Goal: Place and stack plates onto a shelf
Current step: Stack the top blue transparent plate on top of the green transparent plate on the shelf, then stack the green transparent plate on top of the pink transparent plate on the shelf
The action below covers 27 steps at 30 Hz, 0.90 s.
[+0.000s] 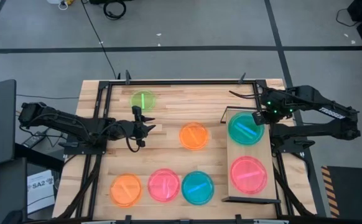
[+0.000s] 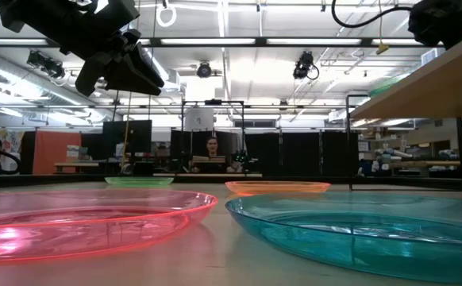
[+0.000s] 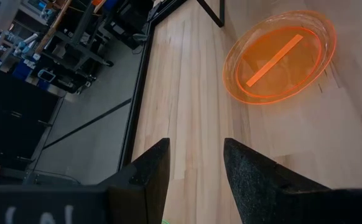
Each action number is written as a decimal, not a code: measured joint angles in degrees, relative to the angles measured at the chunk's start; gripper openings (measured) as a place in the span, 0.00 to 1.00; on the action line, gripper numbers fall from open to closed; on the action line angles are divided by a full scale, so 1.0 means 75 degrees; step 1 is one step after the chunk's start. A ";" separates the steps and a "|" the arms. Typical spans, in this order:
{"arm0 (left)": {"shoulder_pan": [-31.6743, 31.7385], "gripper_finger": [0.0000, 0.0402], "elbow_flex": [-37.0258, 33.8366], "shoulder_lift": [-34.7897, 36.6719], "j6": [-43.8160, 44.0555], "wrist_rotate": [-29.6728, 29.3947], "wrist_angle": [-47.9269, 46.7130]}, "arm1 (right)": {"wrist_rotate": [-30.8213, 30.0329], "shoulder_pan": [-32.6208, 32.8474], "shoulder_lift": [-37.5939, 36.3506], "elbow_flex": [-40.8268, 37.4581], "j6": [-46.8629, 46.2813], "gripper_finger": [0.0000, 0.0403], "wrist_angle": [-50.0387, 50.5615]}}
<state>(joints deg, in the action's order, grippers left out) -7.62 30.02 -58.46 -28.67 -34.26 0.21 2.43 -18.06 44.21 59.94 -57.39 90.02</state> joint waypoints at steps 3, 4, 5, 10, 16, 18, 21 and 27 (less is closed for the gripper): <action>0.0000 0.39 0.0003 0.0000 0.0000 0.0000 0.0000 | -0.0021 0.0000 0.0000 0.0000 0.0016 0.07 0.0000; 0.0000 0.39 0.0002 0.0002 0.0000 0.0000 -0.0001 | -0.0023 0.0000 0.0000 0.0000 0.0016 0.07 0.0000; 0.0000 0.39 0.0001 0.0000 0.0000 0.0000 0.0001 | -0.0032 0.0000 0.0003 0.0000 0.0012 0.07 0.0000; 0.0000 0.39 0.0000 0.0000 0.0000 0.0000 0.0002 | -0.0037 0.0000 0.0003 0.0000 0.0013 0.08 0.0000; 0.0000 0.39 0.0000 0.0000 0.0000 0.0000 0.0002 | -0.0037 0.0000 0.0003 0.0000 0.0016 0.11 0.0000; 0.0000 0.39 0.0001 0.0000 0.0000 0.0000 0.0000 | -0.0045 0.0000 0.0003 0.0000 0.0013 0.14 0.0000; 0.0000 0.39 0.0000 0.0000 0.0000 0.0002 0.0001 | -0.0136 0.0000 0.0003 0.0000 0.0016 0.18 0.0000; 0.0000 0.39 0.0000 0.0000 0.0000 0.0000 0.0000 | -0.0206 0.0000 0.0003 0.0000 0.0019 0.28 0.0000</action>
<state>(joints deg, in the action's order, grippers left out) -7.62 30.02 -58.46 -28.67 -34.26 0.21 0.89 -18.06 44.23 59.94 -57.25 90.02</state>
